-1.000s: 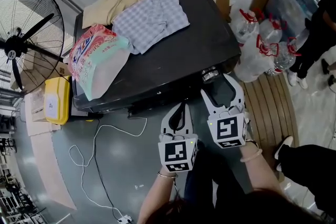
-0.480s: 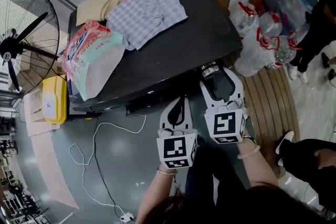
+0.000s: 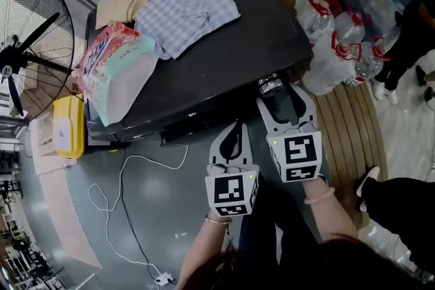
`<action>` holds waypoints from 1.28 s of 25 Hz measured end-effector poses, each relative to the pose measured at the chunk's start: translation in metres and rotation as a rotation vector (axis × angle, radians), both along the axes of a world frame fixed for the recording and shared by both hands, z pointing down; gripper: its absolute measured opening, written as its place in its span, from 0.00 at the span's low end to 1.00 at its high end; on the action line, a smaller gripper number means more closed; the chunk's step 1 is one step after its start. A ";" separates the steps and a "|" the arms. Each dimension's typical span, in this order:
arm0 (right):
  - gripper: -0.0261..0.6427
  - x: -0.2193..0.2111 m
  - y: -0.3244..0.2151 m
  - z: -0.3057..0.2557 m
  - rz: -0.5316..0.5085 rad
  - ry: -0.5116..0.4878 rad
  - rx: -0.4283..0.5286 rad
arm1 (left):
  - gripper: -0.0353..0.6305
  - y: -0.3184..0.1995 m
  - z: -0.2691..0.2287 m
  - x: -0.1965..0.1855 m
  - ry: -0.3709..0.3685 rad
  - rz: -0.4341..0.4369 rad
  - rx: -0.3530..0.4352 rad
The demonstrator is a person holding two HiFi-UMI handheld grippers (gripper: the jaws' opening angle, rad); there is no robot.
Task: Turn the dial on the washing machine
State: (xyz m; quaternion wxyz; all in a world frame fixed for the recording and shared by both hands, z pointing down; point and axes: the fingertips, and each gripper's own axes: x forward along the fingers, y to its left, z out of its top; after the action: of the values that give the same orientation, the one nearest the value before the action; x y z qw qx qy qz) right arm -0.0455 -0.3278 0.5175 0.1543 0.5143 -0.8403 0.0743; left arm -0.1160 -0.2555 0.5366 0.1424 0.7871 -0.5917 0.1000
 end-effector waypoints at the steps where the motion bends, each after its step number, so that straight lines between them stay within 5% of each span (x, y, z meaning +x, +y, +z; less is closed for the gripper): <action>1: 0.47 0.001 0.000 0.001 0.004 -0.015 -0.007 | 0.07 0.000 0.000 0.001 0.001 0.001 0.000; 7: 0.47 0.003 0.000 0.001 0.004 -0.031 -0.007 | 0.07 0.003 0.000 0.011 0.000 0.023 -0.002; 20: 0.50 -0.004 -0.001 0.003 -0.076 0.206 0.079 | 0.07 0.005 0.000 0.019 -0.001 0.035 -0.007; 32: 0.48 -0.002 -0.001 0.003 -0.029 0.045 0.000 | 0.07 0.004 0.002 0.017 -0.001 0.019 -0.006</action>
State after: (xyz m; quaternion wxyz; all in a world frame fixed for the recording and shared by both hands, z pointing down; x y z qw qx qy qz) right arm -0.0476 -0.3291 0.5206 0.1745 0.5036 -0.8439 0.0605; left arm -0.0992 -0.2515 0.5381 0.1436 0.7923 -0.5839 0.1034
